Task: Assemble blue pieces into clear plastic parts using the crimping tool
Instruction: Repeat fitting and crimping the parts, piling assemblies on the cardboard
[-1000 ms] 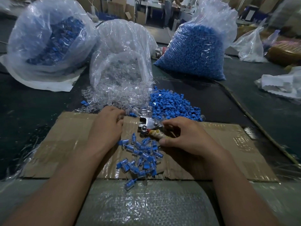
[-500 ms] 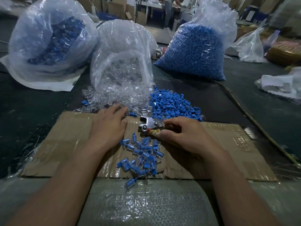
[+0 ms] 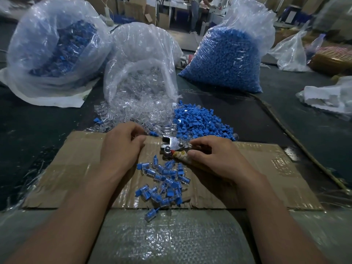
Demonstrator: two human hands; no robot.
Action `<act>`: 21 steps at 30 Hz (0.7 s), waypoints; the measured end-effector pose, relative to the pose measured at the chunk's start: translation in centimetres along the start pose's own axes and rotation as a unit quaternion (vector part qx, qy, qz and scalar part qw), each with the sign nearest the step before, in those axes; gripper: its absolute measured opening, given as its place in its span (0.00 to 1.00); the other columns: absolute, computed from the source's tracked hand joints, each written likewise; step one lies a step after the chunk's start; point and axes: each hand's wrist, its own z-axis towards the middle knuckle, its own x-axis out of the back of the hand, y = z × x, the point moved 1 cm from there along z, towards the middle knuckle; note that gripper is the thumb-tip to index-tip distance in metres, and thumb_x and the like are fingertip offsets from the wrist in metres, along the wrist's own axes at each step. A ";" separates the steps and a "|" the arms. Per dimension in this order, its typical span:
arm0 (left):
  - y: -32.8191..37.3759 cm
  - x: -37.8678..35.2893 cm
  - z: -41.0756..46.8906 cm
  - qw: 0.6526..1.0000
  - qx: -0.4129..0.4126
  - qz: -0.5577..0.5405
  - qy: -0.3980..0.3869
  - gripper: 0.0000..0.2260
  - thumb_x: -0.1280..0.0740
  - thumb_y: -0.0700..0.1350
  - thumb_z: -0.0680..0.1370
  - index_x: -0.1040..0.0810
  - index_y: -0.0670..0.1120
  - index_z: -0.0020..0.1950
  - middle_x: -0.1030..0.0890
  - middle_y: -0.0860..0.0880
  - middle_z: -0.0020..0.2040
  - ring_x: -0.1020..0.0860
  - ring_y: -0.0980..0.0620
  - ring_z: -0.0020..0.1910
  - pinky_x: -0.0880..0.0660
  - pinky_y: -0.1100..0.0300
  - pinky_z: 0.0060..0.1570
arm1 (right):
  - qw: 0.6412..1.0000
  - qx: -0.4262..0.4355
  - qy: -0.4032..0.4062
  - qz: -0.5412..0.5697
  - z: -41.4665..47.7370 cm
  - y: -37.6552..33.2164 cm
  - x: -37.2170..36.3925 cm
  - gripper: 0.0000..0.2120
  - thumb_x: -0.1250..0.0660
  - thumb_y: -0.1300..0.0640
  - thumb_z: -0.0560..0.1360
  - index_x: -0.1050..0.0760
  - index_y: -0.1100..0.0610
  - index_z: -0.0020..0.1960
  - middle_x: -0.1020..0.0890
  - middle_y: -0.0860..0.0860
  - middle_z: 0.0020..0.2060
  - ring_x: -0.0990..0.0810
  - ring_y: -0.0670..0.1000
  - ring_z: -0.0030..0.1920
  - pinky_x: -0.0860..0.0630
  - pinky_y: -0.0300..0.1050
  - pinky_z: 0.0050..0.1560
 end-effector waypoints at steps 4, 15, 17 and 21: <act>0.9 0.6 -0.3 0.980 0.035 -0.194 -0.020 0.16 0.37 0.36 0.77 0.25 0.53 0.60 0.24 0.56 0.44 0.25 0.60 0.39 0.27 0.73 0.31 | 0.997 -0.013 0.071 0.017 0.0 -0.1 0.5 0.14 0.34 0.47 0.74 0.22 0.52 0.57 0.23 0.42 0.45 0.28 0.40 0.45 0.33 0.35 0.45; 1.4 0.8 -0.6 0.912 0.124 -0.375 -0.113 0.10 0.32 0.36 0.71 0.20 0.49 0.47 0.19 0.46 0.48 0.19 0.50 0.42 0.21 0.64 0.34 | 0.969 -0.116 0.214 0.051 1.9 1.7 2.0 0.05 0.34 0.54 0.75 0.20 0.52 0.45 0.24 0.39 0.34 0.26 0.39 0.36 0.29 0.39 0.40; 1.5 0.8 -0.6 0.906 0.128 -0.387 -0.114 0.11 0.30 0.38 0.67 0.21 0.48 0.47 0.19 0.46 0.47 0.18 0.50 0.41 0.21 0.63 0.34 | 0.974 -0.115 0.189 0.041 2.7 1.6 2.2 0.05 0.34 0.55 0.75 0.20 0.51 0.46 0.23 0.41 0.36 0.26 0.40 0.37 0.28 0.41 0.42; 1.5 0.8 -0.6 0.902 0.124 -0.394 -0.123 0.11 0.30 0.44 0.62 0.18 0.47 0.43 0.17 0.44 0.44 0.18 0.50 0.38 0.21 0.61 0.34 | 0.986 -0.108 0.123 0.013 3.9 1.2 1.7 0.09 0.36 0.59 0.76 0.21 0.51 0.54 0.19 0.47 0.48 0.23 0.45 0.44 0.24 0.44 0.47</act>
